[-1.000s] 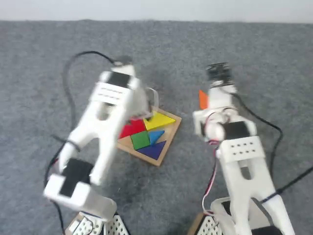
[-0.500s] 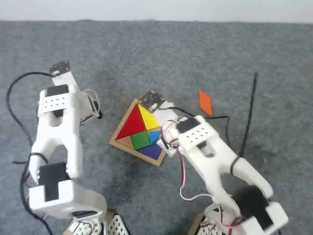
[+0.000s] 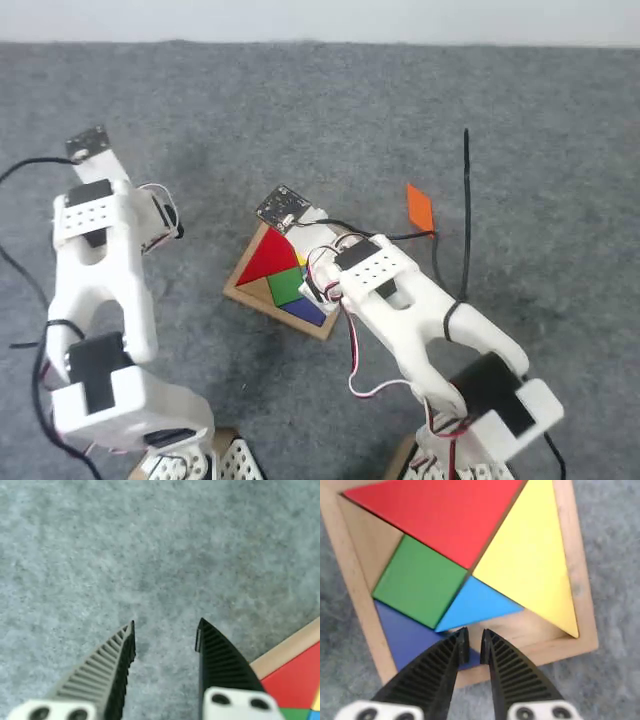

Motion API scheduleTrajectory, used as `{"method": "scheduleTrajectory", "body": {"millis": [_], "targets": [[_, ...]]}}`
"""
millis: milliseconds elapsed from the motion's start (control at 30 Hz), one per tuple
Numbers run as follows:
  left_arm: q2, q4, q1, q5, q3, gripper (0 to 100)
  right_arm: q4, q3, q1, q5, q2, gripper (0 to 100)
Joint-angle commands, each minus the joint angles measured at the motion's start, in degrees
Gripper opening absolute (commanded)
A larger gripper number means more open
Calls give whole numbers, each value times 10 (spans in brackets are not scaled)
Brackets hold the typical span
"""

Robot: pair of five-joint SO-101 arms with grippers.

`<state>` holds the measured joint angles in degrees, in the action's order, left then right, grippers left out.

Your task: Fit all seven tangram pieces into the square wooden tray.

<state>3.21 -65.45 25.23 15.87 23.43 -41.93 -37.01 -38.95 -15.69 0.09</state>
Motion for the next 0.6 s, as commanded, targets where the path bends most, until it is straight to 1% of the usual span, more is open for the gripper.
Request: {"method": "scheduleTrajectory", "body": {"millis": [0,167,333,400,467,567], "targets": [[-6,8,2,-5,-7,187,15,30,0,-7,-2,54],[-6,8,2,-6,-7,187,3,27,0,-46,-16,54],[-7,8,2,-6,-7,187,-65,29,7,-65,-107,54],[-7,8,2,-6,-7,187,-91,29,29,-69,-156,56],[-7,8,2,-6,-7,187,-102,29,70,-69,-193,58],[-7,8,2,-6,-7,187,-107,38,133,-71,-202,60]]}}
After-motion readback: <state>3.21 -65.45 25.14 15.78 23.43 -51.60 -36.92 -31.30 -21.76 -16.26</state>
